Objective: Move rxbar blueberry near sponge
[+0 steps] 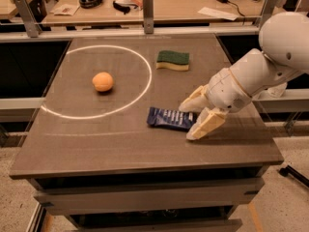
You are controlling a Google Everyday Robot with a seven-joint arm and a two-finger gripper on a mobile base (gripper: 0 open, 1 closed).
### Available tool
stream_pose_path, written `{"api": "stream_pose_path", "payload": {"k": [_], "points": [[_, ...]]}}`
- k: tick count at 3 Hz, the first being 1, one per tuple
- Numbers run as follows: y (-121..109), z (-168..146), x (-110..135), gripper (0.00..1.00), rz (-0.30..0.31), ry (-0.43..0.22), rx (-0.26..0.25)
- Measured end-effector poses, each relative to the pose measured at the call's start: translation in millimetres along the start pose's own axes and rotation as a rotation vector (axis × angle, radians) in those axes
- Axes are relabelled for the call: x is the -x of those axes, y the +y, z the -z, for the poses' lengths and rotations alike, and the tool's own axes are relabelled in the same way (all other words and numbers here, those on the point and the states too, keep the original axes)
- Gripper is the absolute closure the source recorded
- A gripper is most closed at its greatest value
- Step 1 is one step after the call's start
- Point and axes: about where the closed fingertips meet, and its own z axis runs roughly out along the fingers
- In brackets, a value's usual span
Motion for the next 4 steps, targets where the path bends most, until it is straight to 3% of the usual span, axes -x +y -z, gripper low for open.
{"api": "stream_pose_path", "payload": {"k": [2,3,4], "points": [[10.5,4.2,0.3,0.88,-0.039,0.040,0.024],[13.7,10.3,3.8,0.89,-0.049,0.049,0.017],[15.9,15.8,15.4,0.67,-0.072,0.063,-0.013]]}}
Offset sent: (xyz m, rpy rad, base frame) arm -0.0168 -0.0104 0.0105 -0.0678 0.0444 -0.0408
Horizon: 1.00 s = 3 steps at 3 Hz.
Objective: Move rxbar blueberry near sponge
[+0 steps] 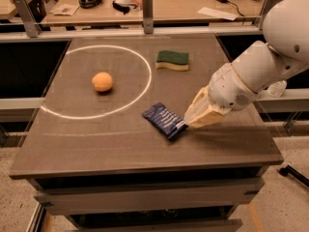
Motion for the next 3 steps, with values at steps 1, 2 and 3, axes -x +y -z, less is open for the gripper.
{"api": "stream_pose_path", "payload": {"k": [1,2,3], "points": [[2.5,2.4,5.5,0.43,-0.041,0.019,-0.056],[-3.4,7.3,7.4,0.20,-0.053,0.054,-0.125],[-3.4,7.1,9.1,0.00,-0.050,0.055,-0.127]]}}
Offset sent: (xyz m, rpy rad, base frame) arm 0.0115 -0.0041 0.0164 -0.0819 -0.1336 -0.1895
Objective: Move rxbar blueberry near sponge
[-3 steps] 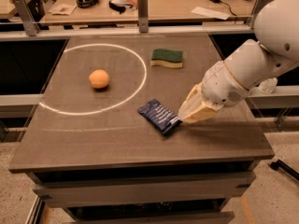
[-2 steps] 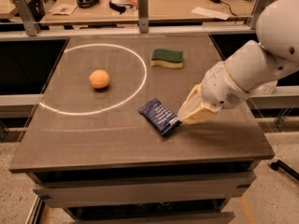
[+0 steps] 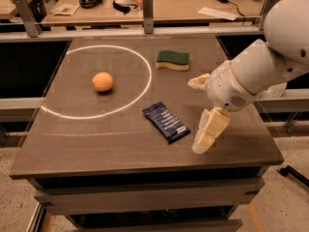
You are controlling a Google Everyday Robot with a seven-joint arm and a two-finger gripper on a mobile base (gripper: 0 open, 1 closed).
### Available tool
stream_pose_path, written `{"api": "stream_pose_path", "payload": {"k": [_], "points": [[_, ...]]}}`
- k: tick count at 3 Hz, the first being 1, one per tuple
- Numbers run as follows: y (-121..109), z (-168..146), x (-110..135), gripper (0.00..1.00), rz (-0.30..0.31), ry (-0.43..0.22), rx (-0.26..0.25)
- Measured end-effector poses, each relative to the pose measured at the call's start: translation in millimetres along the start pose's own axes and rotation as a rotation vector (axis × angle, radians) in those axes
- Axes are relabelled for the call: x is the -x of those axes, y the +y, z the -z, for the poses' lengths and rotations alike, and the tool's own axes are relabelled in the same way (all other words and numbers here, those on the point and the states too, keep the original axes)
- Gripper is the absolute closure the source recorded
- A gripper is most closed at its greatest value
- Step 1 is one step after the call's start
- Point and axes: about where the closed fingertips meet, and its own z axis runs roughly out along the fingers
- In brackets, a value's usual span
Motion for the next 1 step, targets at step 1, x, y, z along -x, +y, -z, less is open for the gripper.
{"api": "stream_pose_path", "payload": {"k": [1], "points": [[0.0,0.0,0.1,0.00,0.000,0.000,0.000]]}}
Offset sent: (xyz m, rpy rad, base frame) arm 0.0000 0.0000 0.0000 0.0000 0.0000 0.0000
